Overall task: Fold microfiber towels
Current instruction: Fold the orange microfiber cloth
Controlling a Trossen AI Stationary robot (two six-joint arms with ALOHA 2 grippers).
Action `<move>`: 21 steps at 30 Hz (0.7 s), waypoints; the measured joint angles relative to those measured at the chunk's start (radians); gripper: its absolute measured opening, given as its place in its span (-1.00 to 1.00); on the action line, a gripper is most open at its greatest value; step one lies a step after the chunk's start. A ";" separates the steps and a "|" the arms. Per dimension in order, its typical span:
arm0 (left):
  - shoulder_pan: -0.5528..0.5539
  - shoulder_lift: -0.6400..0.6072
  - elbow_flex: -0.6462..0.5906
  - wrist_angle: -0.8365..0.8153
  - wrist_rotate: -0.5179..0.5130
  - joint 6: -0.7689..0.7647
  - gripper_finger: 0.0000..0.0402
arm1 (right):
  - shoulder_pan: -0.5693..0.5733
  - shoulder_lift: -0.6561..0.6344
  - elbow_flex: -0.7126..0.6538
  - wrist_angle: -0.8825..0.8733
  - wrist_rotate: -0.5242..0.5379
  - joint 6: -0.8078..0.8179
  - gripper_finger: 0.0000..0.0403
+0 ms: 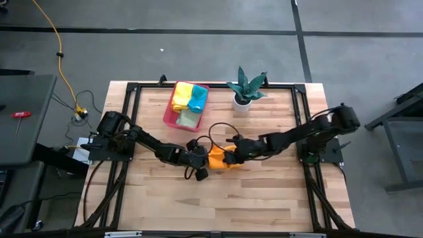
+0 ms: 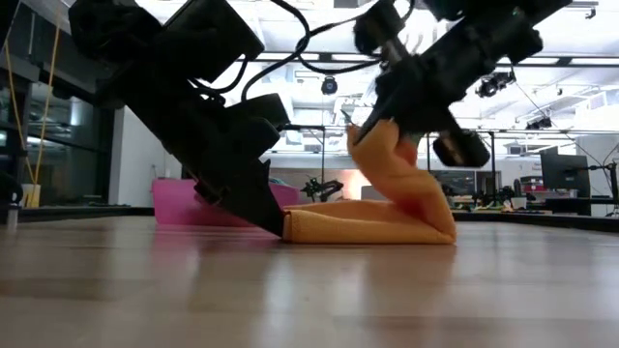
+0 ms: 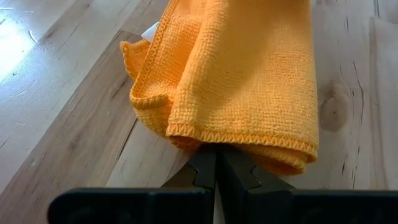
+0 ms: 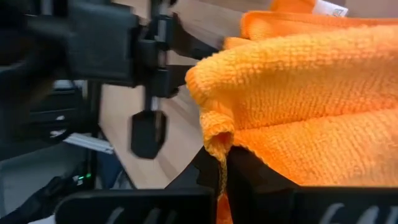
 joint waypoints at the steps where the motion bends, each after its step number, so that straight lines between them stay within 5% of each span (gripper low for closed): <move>1: 0.000 0.000 0.000 0.000 0.000 0.000 -1.00 | 0.000 0.018 0.008 -0.001 0.001 0.009 -1.00; 21: 0.000 0.000 0.000 0.002 0.002 0.000 -1.00 | -0.002 0.136 0.029 0.138 0.104 0.130 -0.99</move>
